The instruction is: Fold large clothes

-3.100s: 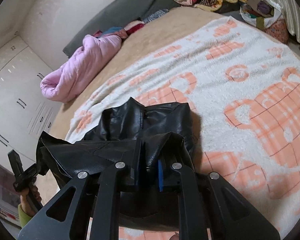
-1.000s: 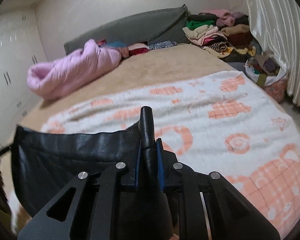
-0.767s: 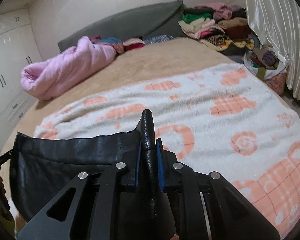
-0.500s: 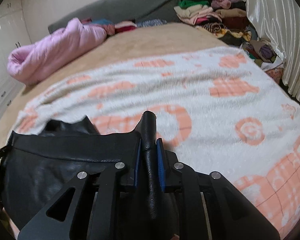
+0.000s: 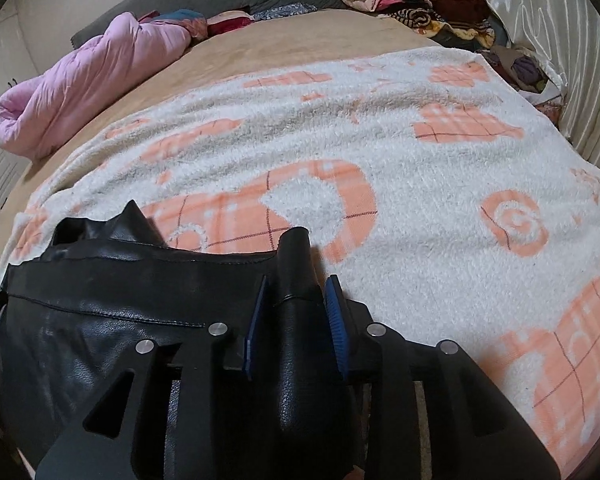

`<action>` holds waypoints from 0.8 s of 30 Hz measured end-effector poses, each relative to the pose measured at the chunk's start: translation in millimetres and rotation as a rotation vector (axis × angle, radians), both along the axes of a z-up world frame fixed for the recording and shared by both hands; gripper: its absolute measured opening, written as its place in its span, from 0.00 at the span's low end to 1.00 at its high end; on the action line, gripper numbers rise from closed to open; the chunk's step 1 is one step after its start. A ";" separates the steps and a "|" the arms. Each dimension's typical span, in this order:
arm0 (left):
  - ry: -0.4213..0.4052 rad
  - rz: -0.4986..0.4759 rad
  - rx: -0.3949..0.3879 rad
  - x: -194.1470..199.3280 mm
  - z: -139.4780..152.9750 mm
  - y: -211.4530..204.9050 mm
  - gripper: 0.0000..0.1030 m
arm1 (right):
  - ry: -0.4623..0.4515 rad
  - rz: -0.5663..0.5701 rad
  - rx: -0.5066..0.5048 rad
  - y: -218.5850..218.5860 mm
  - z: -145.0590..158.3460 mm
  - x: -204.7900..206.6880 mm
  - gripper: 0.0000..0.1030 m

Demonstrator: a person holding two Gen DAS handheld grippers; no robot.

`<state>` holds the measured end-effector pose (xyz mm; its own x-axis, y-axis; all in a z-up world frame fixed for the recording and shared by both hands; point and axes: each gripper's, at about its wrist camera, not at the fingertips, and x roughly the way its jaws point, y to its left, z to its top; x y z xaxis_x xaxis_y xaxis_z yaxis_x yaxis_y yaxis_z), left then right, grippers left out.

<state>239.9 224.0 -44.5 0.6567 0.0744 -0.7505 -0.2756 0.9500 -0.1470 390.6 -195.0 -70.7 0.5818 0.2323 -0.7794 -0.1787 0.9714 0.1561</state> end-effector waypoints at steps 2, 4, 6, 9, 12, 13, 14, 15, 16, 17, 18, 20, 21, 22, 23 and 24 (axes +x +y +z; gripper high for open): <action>-0.005 0.007 0.005 -2.1 2.7 0.7 0.21 | -0.003 -0.022 0.009 -5.7 5.9 -2.7 0.50; -0.007 0.013 0.022 -4.6 7.0 0.7 0.29 | 0.002 -0.040 0.033 -12.8 11.3 -8.0 0.73; -0.011 0.018 0.036 -8.5 12.4 0.6 0.48 | -0.019 -0.023 0.072 -19.6 19.2 -19.3 0.76; -0.026 0.026 0.026 -17.3 20.5 -0.1 0.60 | -0.056 -0.002 0.089 -26.6 31.5 -41.5 0.88; -0.043 0.022 0.031 -29.2 29.8 -4.2 0.73 | -0.073 0.047 0.140 -32.7 41.2 -70.2 0.93; -0.049 0.023 0.027 -33.4 32.6 -5.0 0.75 | -0.076 0.054 0.141 -33.2 42.4 -76.5 0.93; -0.058 0.021 0.019 -39.6 35.9 -5.9 0.76 | -0.083 0.072 0.143 -34.0 43.8 -87.6 0.93; -0.061 0.019 0.012 -43.6 38.2 -6.6 0.79 | -0.085 0.085 0.145 -34.8 44.2 -96.6 0.93; -0.065 0.018 0.004 -48.2 39.6 -7.2 0.82 | -0.083 0.091 0.144 -35.0 44.3 -103.0 0.93; -0.068 0.015 -0.007 -55.0 40.5 -7.8 0.86 | -0.081 0.101 0.146 -35.7 43.8 -111.2 0.94; -0.071 0.011 -0.019 -60.1 39.9 -7.9 0.86 | -0.073 0.114 0.152 -37.1 42.2 -120.5 0.94; -0.063 0.008 -0.054 -72.3 34.4 -7.0 0.88 | -0.058 0.116 0.157 -38.6 38.4 -132.7 0.95; -0.054 0.003 -0.085 -78.6 29.1 -5.8 0.89 | -0.045 0.118 0.166 -39.9 35.0 -138.4 0.95; -0.039 0.000 -0.123 -85.5 21.5 -4.5 0.89 | -0.028 0.119 0.172 -41.1 30.4 -143.0 0.95; -0.027 0.000 -0.145 -89.4 16.4 -3.2 0.89 | -0.007 0.119 0.175 -42.8 24.3 -146.9 0.95; -0.009 -0.007 -0.172 -94.1 9.2 -3.3 0.89 | 0.011 0.118 0.174 -44.4 18.5 -149.6 0.95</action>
